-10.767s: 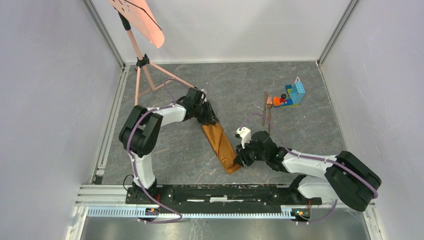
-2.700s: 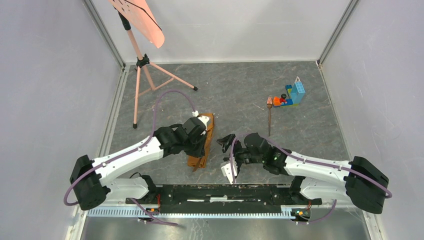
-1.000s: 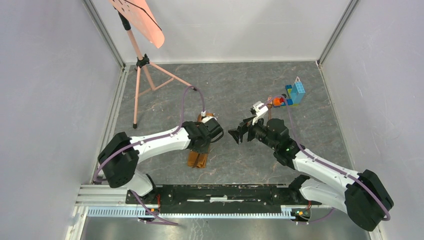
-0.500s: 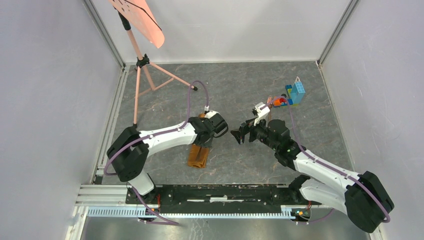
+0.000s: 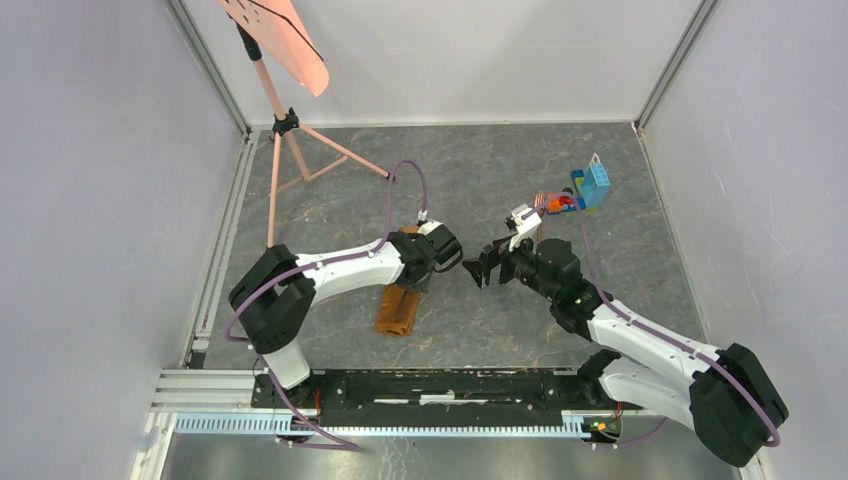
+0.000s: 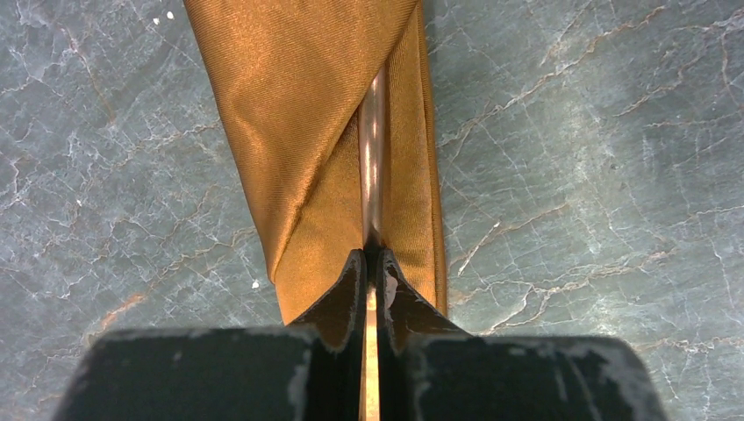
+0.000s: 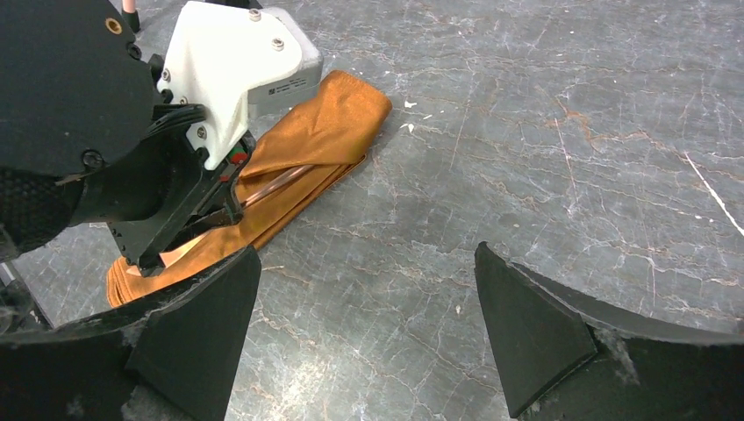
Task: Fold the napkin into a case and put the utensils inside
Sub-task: Insert the knife into the folded napkin.
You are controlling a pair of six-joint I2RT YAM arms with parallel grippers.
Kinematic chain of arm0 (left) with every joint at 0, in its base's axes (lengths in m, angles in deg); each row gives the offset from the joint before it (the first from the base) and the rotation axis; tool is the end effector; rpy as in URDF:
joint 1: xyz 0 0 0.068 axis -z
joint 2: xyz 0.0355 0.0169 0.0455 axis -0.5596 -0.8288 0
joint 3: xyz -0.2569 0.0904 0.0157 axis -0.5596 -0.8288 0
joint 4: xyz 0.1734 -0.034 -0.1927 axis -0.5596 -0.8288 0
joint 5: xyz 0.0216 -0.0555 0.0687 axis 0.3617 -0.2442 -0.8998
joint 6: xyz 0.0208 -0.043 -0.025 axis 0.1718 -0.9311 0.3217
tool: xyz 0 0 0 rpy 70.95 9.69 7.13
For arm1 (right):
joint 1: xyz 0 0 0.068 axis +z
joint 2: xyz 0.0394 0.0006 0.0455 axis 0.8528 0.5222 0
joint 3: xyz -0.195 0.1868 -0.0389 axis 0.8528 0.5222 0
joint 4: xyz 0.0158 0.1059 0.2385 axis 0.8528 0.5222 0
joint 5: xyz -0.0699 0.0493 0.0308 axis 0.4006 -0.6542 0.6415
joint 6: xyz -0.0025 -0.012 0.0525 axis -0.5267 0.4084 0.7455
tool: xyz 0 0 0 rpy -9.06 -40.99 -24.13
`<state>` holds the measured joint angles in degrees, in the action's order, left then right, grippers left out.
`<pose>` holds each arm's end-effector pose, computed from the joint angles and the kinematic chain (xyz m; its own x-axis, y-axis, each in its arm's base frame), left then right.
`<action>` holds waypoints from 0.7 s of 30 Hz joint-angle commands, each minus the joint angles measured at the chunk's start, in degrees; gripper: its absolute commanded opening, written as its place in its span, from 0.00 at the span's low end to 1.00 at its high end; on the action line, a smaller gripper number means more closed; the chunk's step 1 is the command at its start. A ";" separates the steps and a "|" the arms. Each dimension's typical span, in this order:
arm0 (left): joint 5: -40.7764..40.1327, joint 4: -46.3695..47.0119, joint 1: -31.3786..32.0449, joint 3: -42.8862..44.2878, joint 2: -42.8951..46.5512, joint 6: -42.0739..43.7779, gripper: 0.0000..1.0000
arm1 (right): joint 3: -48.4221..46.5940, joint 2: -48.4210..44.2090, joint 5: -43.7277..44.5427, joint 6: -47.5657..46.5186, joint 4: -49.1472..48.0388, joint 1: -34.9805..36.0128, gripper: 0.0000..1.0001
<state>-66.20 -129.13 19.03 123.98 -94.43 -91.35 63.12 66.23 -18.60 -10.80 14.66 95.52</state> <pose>0.2052 -0.2491 0.1853 -0.8303 0.3485 -0.4349 0.2905 0.9366 0.1960 0.1752 0.1360 0.2223 -0.3628 0.0542 -0.9303 -0.5920 0.7576 0.2750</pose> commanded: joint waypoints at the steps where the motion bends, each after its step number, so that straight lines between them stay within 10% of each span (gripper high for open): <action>1: -1.10 2.12 -0.31 2.80 -0.99 2.52 0.02 | 0.36 -1.06 0.45 0.37 -1.15 -0.30 0.98; 21: 4.50 -6.29 -0.58 4.66 10.32 -3.17 0.36 | -12.72 -0.26 22.16 -10.52 25.00 -5.01 0.98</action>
<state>-62.35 -132.28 18.92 126.23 -92.52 -91.75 55.64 65.95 -7.98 -17.84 30.46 92.76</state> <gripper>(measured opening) 0.334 0.982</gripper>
